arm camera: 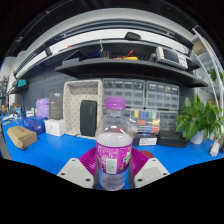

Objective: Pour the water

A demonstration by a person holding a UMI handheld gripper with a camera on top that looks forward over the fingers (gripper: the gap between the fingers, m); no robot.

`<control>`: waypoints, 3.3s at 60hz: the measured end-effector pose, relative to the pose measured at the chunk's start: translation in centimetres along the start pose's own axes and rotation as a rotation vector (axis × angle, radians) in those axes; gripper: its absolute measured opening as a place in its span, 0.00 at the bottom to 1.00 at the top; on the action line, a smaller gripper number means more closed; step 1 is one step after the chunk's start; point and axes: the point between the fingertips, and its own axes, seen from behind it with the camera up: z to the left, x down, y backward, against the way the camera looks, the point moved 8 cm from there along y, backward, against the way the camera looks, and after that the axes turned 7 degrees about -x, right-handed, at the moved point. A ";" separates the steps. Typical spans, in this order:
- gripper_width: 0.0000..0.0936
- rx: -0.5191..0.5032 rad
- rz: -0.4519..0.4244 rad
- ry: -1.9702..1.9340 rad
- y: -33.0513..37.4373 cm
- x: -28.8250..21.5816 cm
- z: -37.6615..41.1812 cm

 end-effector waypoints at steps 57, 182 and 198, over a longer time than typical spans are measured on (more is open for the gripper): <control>0.35 0.213 0.354 1.584 -13.8 -4.0 -13.7; 0.88 0.079 0.081 -0.069 -10.1 -0.8 -16.5; 0.91 0.059 0.118 -0.104 -1.0 0.6 -8.5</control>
